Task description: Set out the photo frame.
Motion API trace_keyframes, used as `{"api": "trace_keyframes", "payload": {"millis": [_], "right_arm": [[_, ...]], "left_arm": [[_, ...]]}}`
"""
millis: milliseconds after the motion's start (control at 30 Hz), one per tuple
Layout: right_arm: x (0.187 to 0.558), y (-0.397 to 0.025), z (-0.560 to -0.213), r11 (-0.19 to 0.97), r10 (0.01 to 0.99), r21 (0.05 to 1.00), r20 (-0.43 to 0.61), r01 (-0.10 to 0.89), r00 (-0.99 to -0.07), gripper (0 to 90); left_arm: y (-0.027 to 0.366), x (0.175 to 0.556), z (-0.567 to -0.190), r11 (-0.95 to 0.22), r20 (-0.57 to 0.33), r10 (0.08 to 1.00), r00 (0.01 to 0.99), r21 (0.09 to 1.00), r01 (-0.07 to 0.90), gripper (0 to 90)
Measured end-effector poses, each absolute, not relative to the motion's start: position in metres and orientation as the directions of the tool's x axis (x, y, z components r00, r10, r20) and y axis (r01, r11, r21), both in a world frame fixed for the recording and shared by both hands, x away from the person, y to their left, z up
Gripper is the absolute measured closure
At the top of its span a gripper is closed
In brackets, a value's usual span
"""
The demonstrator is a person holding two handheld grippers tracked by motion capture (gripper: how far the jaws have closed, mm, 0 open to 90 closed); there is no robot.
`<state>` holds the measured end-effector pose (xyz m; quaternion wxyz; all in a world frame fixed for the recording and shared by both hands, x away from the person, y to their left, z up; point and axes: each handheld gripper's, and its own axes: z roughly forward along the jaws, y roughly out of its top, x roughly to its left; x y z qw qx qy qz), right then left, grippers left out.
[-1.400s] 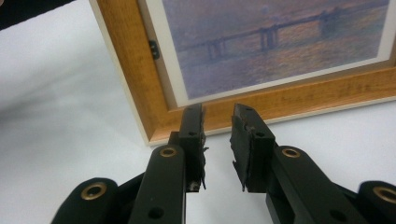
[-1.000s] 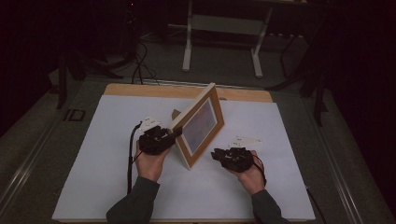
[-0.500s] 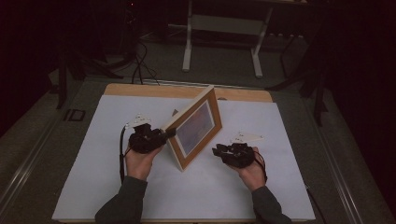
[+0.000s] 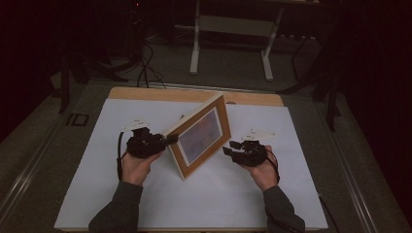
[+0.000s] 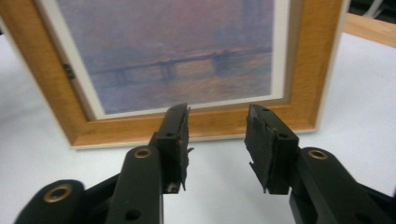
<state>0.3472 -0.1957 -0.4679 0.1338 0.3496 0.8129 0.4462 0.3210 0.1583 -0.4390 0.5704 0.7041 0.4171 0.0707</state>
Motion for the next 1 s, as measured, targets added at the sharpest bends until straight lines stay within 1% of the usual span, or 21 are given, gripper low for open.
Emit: {"api": "trace_keyframes", "payload": {"millis": [233, 400, 633, 700, 1000], "right_arm": [[0.359, -0.201, -0.467, 0.357, 0.719, 0.811, 0.079, 0.464, -0.691, 53.4], [0.367, -0.204, -0.466, 0.342, 0.739, 0.812, 0.077, 0.472, -0.669, 50.9], [0.385, -0.21, -0.46, 0.316, 0.76, 0.824, 0.077, 0.47, -0.645, 43.8], [0.391, -0.211, -0.46, 0.302, 0.764, 0.825, 0.091, 0.479, -0.638, 42.7], [0.409, -0.208, -0.45, 0.287, 0.754, 0.832, 0.109, 0.474, -0.648, 39.1]], "left_arm": [[0.166, 0.327, -0.442, -0.006, -0.397, 0.625, 0.672, 0.859, 0.513, 71.8], [0.167, 0.329, -0.442, -0.016, -0.395, 0.617, 0.68, 0.858, 0.513, 71.7], [0.171, 0.333, -0.442, -0.028, -0.401, 0.592, 0.699, 0.857, 0.515, 71.7], [0.172, 0.334, -0.442, -0.035, -0.401, 0.585, 0.705, 0.856, 0.516, 71.7], [0.177, 0.344, -0.443, -0.052, -0.418, 0.542, 0.729, 0.849, 0.525, 71.6]]}}
